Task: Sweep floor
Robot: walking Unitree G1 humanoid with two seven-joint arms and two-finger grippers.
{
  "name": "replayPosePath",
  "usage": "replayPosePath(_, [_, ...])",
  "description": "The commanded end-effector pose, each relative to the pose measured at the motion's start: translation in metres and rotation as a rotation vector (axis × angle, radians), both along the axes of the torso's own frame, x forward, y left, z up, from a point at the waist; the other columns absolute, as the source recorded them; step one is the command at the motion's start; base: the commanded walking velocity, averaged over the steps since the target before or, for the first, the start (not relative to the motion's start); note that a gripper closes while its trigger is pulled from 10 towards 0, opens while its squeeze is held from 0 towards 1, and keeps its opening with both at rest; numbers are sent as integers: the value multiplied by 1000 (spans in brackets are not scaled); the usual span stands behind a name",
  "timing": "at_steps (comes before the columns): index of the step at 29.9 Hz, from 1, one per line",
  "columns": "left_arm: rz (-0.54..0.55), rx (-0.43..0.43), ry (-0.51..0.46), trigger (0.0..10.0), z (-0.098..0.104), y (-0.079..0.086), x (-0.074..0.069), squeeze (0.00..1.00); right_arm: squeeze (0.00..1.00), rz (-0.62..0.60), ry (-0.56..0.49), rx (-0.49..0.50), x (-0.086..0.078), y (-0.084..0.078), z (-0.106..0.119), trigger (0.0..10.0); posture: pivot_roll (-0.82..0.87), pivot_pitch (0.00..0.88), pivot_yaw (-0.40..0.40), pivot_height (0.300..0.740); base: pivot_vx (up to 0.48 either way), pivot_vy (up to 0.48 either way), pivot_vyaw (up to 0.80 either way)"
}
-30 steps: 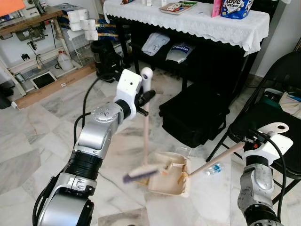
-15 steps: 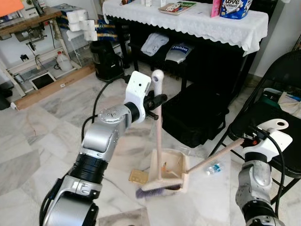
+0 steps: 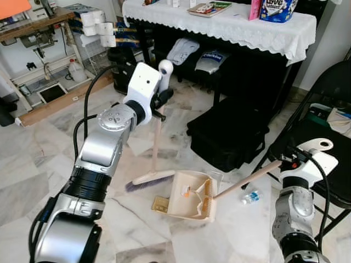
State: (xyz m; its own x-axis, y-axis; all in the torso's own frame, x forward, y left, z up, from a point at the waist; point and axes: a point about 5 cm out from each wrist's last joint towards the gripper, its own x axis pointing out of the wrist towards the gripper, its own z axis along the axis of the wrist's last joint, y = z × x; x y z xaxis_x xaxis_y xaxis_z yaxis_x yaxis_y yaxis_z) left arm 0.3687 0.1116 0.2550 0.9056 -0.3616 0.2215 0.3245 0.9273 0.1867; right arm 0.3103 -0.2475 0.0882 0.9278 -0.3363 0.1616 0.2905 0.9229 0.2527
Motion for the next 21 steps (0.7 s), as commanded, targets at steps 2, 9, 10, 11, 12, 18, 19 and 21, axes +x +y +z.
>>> replayPosePath(2, [145, -45, -28, 10000, -9, 23, 3, 0, 0, 12, -66, -12, 5, 6, 12, 10000, -71, 0, 98, 740, 0, 0, 0])
replayPosePath(9, [224, -57, -5, 10000, -63, 29, -8, 0, 0, 29, -65, -58, -5, 1, 10, 10000, -103, 0, 72, 740, 0, 0, 0])
replayPosePath(10, [252, -69, -4, 10000, -69, 33, -9, 0, 0, 22, -66, -60, -7, -1, 11, 10000, -104, 0, 69, 740, 0, 0, 0])
replayPosePath(11, [281, -87, 3, 10000, -74, 36, -9, 0, 0, 15, -68, -62, -8, -3, 11, 10000, -108, 0, 64, 740, 0, 0, 0])
replayPosePath(12, [300, -99, 8, 10000, -76, 38, -9, 0, 0, 11, -69, -62, -9, -4, 12, 10000, -108, 0, 64, 740, 0, 0, 0])
replayPosePath(18, [439, -162, 50, 10000, -103, 55, -16, 0, 0, 18, -92, -68, -6, 1, 20, 10000, -118, 0, 57, 740, 0, 0, 0])
replayPosePath(19, [439, -162, 50, 10000, -103, 55, -16, 0, 0, 18, -92, -68, -6, 1, 20, 10000, -118, 0, 57, 740, 0, 0, 0])
replayPosePath(21, [445, -158, 50, 10000, -107, 56, -17, 0, 0, 17, -95, -66, -6, 1, 21, 10000, -112, 0, 61, 740, 0, 0, 0])
